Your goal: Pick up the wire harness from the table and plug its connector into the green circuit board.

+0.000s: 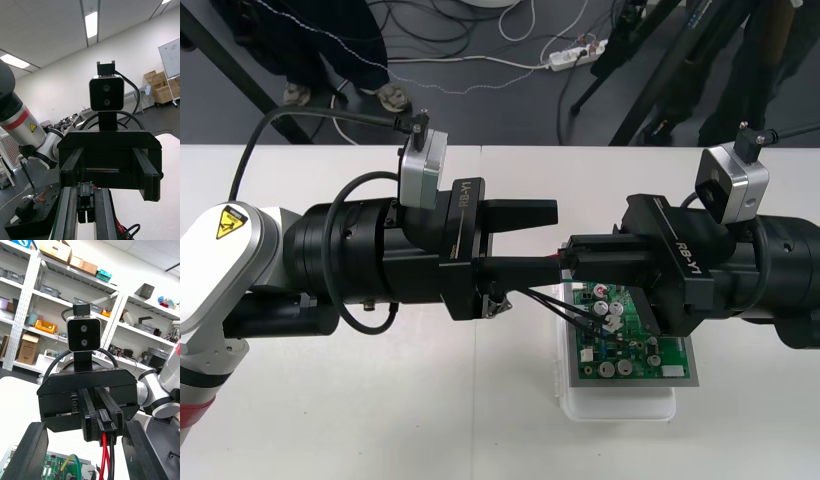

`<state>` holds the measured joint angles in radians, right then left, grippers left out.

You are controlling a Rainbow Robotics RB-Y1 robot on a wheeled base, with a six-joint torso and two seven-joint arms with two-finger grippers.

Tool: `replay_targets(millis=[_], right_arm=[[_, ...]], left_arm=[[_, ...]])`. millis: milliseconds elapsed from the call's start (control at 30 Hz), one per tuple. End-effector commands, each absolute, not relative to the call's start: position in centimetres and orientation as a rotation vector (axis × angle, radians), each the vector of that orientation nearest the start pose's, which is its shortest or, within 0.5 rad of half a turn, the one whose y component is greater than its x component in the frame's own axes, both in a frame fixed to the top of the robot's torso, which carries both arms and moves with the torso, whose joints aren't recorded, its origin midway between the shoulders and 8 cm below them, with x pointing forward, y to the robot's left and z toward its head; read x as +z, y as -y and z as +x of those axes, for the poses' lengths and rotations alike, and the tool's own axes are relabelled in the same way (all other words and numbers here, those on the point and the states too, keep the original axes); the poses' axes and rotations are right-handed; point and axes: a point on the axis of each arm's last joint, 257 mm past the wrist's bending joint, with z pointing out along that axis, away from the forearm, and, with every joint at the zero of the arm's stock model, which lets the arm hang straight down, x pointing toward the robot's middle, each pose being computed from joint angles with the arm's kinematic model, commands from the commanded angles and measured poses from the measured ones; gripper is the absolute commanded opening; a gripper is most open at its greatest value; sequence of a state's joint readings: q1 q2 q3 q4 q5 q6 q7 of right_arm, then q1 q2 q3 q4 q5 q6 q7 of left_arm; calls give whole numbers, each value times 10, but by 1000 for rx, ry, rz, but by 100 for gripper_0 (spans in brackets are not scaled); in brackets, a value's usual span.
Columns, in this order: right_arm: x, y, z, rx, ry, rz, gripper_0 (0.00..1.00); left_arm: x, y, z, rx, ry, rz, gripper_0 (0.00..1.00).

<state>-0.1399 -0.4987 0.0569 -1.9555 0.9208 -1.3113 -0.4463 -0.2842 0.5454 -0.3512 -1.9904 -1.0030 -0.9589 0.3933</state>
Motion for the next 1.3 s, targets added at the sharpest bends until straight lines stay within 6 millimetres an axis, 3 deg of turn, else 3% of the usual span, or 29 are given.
replay_targets(millis=[33,200,333,633,933,1300], right_arm=[[-20,38,273,1350,-1002,-1184,0],[-21,38,273,1350,-1001,-1186,0],[-20,38,273,1351,-999,-1187,0],[-21,38,272,1351,-1000,-1189,0],[-21,38,272,1352,-1003,-1189,0],[-24,37,274,1339,-1009,-1196,0]], left_arm=[[-25,39,293,-1252,-1044,1155,58],[-26,39,293,-1250,-1046,1157,56],[-26,39,293,-1248,-1047,1157,36],[-27,39,293,-1245,-1048,1159,29],[-28,38,293,-1240,-1048,1164,1],[-29,36,294,-1237,-1053,1166,0]])
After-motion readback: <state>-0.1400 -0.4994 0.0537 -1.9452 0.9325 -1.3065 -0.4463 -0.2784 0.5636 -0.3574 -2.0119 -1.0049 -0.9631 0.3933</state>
